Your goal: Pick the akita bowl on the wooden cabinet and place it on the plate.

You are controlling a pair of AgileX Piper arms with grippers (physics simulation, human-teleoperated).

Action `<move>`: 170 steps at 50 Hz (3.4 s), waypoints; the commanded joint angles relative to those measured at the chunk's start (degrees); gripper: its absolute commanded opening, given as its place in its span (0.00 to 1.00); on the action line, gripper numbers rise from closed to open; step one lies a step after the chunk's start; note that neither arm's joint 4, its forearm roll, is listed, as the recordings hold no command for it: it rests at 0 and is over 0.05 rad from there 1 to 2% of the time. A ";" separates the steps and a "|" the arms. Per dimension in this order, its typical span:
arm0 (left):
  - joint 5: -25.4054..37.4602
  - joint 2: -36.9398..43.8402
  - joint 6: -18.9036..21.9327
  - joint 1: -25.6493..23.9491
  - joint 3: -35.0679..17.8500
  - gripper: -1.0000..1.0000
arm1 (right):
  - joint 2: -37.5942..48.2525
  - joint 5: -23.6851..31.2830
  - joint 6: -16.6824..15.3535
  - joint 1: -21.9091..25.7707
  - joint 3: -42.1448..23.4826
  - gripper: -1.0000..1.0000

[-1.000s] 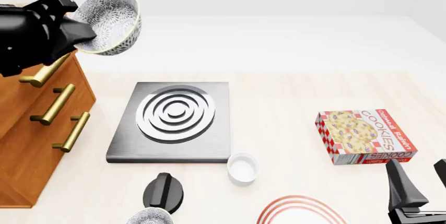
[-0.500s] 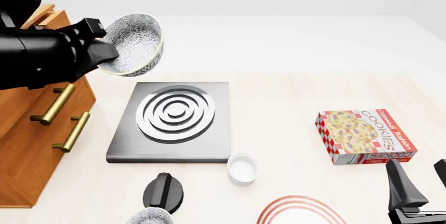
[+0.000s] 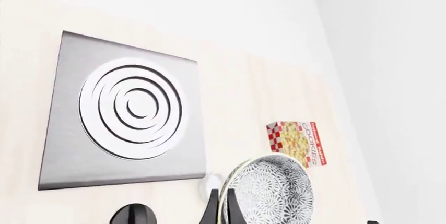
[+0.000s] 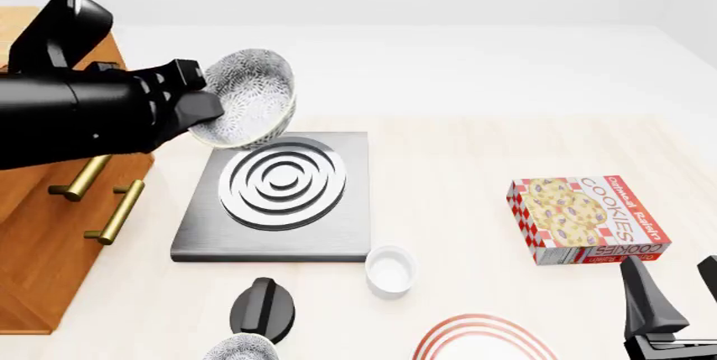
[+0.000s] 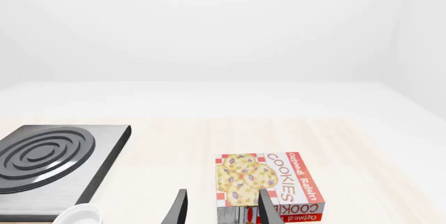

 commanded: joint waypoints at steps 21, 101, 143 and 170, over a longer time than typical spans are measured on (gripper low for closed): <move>0.13 0.67 1.45 -8.32 0.98 0.00 | 0.00 0.00 0.00 0.00 0.00 1.00; -1.61 7.32 3.46 -20.59 2.09 0.00 | 0.00 0.00 0.00 0.00 0.00 1.00; -3.23 10.87 3.31 -26.46 3.00 0.00 | 0.00 0.00 0.00 0.00 0.00 1.00; -5.31 13.80 1.91 -30.22 4.21 0.00 | 0.00 0.00 0.00 0.00 0.00 1.00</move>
